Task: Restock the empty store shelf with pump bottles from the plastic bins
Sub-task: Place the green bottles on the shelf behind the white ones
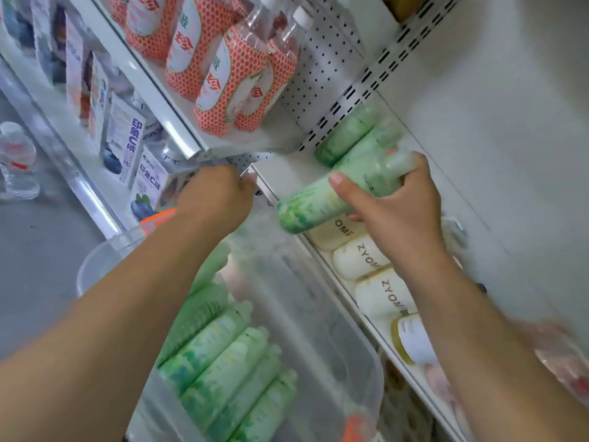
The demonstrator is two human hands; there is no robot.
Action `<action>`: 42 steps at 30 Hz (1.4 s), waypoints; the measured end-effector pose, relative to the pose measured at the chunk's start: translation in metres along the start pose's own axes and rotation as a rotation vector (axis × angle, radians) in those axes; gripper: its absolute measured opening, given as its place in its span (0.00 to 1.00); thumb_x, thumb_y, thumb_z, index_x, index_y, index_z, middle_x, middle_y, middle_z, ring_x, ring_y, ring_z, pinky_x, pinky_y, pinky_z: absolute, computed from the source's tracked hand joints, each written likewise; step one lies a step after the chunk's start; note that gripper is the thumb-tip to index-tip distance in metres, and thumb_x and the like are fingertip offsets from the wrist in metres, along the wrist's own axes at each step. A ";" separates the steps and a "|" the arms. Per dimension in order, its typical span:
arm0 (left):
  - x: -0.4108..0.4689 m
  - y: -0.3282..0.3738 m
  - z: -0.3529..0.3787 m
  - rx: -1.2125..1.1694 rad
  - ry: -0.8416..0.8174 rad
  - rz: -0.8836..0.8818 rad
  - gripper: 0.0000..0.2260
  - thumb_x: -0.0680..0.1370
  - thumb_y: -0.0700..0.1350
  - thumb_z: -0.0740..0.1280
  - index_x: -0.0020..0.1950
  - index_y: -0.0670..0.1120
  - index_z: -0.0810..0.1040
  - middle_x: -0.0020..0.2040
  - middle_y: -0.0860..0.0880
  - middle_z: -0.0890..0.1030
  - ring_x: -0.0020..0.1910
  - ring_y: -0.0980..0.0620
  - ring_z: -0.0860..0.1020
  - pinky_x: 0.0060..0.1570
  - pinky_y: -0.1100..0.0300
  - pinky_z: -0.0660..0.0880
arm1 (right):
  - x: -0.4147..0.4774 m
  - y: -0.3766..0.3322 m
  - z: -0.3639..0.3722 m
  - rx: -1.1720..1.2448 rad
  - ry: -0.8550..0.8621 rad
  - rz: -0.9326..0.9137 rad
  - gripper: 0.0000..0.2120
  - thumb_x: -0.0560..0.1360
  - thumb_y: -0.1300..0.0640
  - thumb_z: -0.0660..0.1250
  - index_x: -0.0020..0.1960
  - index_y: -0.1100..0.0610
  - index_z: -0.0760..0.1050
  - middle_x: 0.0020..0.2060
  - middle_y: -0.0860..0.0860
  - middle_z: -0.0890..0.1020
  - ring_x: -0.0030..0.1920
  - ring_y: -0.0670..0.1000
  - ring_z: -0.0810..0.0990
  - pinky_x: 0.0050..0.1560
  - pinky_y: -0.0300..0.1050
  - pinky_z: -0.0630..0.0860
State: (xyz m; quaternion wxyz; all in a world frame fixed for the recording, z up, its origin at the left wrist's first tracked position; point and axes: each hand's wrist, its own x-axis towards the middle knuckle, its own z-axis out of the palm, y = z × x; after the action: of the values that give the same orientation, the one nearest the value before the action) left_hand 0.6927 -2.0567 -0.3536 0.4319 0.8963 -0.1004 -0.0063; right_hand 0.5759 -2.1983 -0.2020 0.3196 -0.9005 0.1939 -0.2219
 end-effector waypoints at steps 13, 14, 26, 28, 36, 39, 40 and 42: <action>0.017 0.024 0.033 0.002 -0.032 -0.026 0.17 0.83 0.58 0.53 0.55 0.50 0.77 0.53 0.48 0.81 0.53 0.42 0.78 0.43 0.55 0.68 | 0.162 -0.004 0.025 0.060 -0.084 0.318 0.44 0.64 0.55 0.85 0.73 0.60 0.67 0.63 0.51 0.74 0.46 0.51 0.87 0.42 0.40 0.85; 0.017 0.025 0.036 0.034 -0.024 -0.017 0.17 0.83 0.58 0.52 0.55 0.51 0.77 0.53 0.49 0.81 0.53 0.43 0.78 0.42 0.55 0.68 | 0.173 0.000 0.026 0.044 -0.074 0.337 0.45 0.65 0.55 0.85 0.74 0.60 0.65 0.62 0.52 0.72 0.46 0.51 0.87 0.41 0.40 0.85; 0.020 0.023 0.060 0.287 -0.022 0.161 0.18 0.83 0.57 0.48 0.61 0.55 0.75 0.59 0.56 0.81 0.51 0.49 0.81 0.42 0.56 0.64 | 0.237 0.042 0.047 -0.219 -0.190 0.261 0.51 0.68 0.49 0.82 0.80 0.57 0.57 0.77 0.57 0.65 0.46 0.52 0.87 0.44 0.42 0.85; 0.023 0.021 0.063 0.329 -0.032 0.162 0.20 0.83 0.58 0.46 0.65 0.56 0.73 0.59 0.56 0.82 0.49 0.49 0.81 0.41 0.56 0.65 | 0.241 0.042 0.049 -0.267 -0.187 0.244 0.50 0.68 0.46 0.82 0.79 0.60 0.59 0.77 0.58 0.65 0.46 0.52 0.87 0.39 0.38 0.84; 0.023 0.019 0.067 0.416 -0.026 0.182 0.23 0.82 0.58 0.43 0.73 0.56 0.67 0.60 0.56 0.81 0.49 0.49 0.81 0.40 0.56 0.63 | 0.247 0.046 0.064 -0.248 -0.076 0.277 0.39 0.68 0.48 0.81 0.71 0.61 0.68 0.73 0.56 0.71 0.40 0.49 0.87 0.41 0.42 0.85; 0.022 0.019 0.068 0.422 -0.019 0.192 0.23 0.82 0.57 0.43 0.72 0.56 0.67 0.59 0.56 0.82 0.48 0.50 0.81 0.40 0.55 0.62 | 0.244 0.046 0.066 -0.198 -0.054 0.307 0.38 0.69 0.49 0.81 0.71 0.61 0.68 0.73 0.56 0.72 0.39 0.48 0.86 0.47 0.47 0.85; 0.022 0.019 0.068 0.421 -0.015 0.194 0.23 0.82 0.57 0.43 0.73 0.57 0.67 0.59 0.56 0.82 0.48 0.50 0.81 0.40 0.55 0.62 | 0.244 0.046 0.066 -0.191 -0.055 0.309 0.39 0.69 0.49 0.82 0.72 0.61 0.68 0.73 0.56 0.72 0.39 0.47 0.86 0.47 0.46 0.85; 0.023 0.017 0.068 0.423 -0.005 0.198 0.23 0.82 0.58 0.43 0.73 0.57 0.67 0.60 0.56 0.81 0.47 0.50 0.81 0.39 0.56 0.62 | 0.244 0.045 0.065 -0.161 -0.064 0.317 0.39 0.68 0.51 0.82 0.72 0.62 0.68 0.73 0.56 0.72 0.39 0.47 0.86 0.50 0.46 0.85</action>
State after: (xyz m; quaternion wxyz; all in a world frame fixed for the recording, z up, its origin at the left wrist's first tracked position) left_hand 0.7050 -2.1242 -0.3812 0.2325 0.9526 -0.1881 0.0553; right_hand 0.8020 -2.3185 -0.2095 0.2837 -0.8878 0.3405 -0.1240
